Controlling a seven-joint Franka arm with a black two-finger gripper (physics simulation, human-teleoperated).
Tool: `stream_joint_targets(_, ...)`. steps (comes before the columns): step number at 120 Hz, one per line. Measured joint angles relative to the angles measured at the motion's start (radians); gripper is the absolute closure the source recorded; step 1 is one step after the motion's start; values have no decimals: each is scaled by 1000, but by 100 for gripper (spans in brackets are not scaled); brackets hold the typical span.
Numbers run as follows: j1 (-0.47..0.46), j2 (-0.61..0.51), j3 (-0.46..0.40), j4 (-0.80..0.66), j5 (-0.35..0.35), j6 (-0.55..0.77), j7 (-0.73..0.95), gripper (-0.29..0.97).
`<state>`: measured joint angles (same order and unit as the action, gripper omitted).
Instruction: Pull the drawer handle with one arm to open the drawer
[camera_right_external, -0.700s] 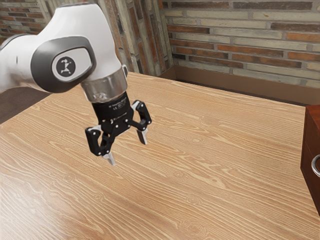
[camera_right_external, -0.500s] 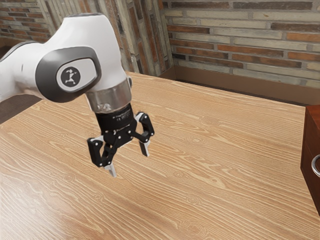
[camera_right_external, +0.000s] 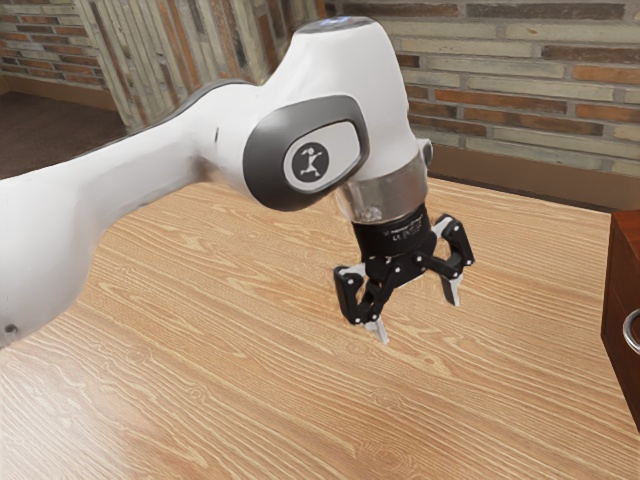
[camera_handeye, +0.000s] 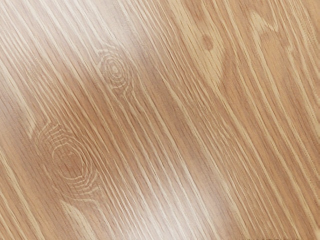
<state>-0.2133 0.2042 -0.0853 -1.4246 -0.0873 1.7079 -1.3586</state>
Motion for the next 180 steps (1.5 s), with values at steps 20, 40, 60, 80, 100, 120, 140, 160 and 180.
stream_joint_targets(20, -13, 104, -39, 92, 1, 81, 38, 0)
stream_joint_targets(40, -12, 151, -60, 124, 4, 149, 67, 0)
stream_joint_targets(60, -69, 44, -55, -3, 9, 218, 85, 0)
stream_joint_targets(80, -86, 29, -54, -21, 11, 279, 98, 0)
stream_joint_targets(100, -99, 81, -61, 17, 10, 320, 109, 0)
stream_joint_targets(120, -104, 101, -62, 25, 10, 352, 117, 0)
stream_joint_targets(140, -109, 133, -63, 42, 9, 383, 125, 0)
stream_joint_targets(160, -111, 143, -75, 48, 10, 405, 130, 0)
stream_joint_targets(180, -114, 163, -77, 64, 10, 420, 134, 0)
